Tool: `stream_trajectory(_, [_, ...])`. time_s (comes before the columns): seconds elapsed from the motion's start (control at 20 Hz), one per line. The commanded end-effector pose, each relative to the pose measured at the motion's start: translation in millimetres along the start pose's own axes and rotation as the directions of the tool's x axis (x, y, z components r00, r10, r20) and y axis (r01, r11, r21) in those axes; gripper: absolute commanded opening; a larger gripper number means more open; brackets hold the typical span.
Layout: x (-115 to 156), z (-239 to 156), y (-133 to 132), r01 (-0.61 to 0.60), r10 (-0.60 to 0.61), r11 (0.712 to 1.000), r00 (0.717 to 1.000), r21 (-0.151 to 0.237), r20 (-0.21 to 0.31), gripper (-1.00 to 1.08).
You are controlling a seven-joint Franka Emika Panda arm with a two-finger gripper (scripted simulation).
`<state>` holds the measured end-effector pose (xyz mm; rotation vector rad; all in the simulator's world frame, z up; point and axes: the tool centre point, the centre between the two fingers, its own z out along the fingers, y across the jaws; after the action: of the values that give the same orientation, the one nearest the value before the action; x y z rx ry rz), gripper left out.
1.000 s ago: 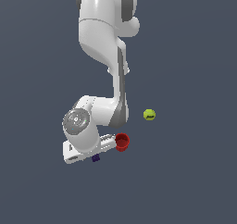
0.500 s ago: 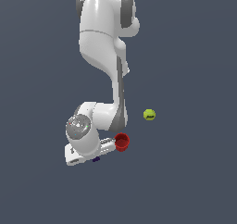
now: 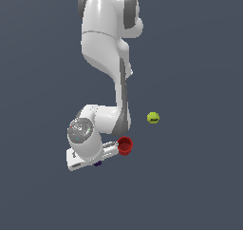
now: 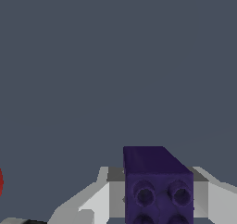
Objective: Pick up a designated object from a clutter of objects.
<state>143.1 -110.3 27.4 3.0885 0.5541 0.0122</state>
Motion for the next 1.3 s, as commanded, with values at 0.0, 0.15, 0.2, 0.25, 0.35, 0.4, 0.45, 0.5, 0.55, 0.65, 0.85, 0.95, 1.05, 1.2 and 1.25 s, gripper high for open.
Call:
stream_trajectory(0.0, [0.1,-0.1,0.0,0.0,0.0,1.0,1.0,0.0,0.0,-1.0])
stream_trajectory(0.15, [-0.5,-2.5,0.2,0.0,0.0,1.0,1.0,0.0,0.0,-1.0])
stream_trajectory(0.2, [-1.0,-4.3,0.4,0.0,0.0,1.0,1.0,0.0,0.0,-1.0])
stream_trajectory(0.25, [-1.6,-6.7,0.6,0.0,0.0,1.0,1.0,0.0,0.0,-1.0])
stream_trajectory(0.35, [-3.3,-13.0,1.3,0.0,0.0,1.0,1.0,0.0,0.0,-1.0])
stream_trajectory(0.4, [-4.3,-16.7,1.7,0.0,0.0,1.0,1.0,0.0,0.0,-1.0])
stream_trajectory(0.45, [-5.5,-21.3,2.1,0.0,0.0,1.0,1.0,0.0,0.0,-1.0])
stream_trajectory(0.5, [-6.8,-26.5,2.7,0.0,0.0,1.0,1.0,0.0,0.0,-1.0])
stream_trajectory(0.55, [-8.4,-32.3,3.3,0.0,0.0,1.0,1.0,0.0,0.0,-1.0])
stream_trajectory(0.65, [-11.8,-45.4,4.6,0.0,0.0,1.0,1.0,0.0,0.0,-1.0])
stream_trajectory(0.85, [-20.7,-79.7,8.2,0.001,-0.001,1.0,1.0,0.001,0.001,-1.0])
stream_trajectory(0.95, [-26.2,-101.1,10.5,0.001,-0.001,1.0,1.0,0.001,0.001,-1.0])
stream_trajectory(1.05, [-32.0,-124.0,13.0,0.001,-0.001,1.0,1.0,0.002,0.002,-1.0])
stream_trajectory(1.2, [-40.7,-159.1,16.8,0.001,-0.001,1.0,1.0,0.002,0.002,-1.0])
stream_trajectory(1.25, [-43.7,-171.1,18.1,0.001,-0.001,1.0,1.0,0.002,0.002,-1.0])
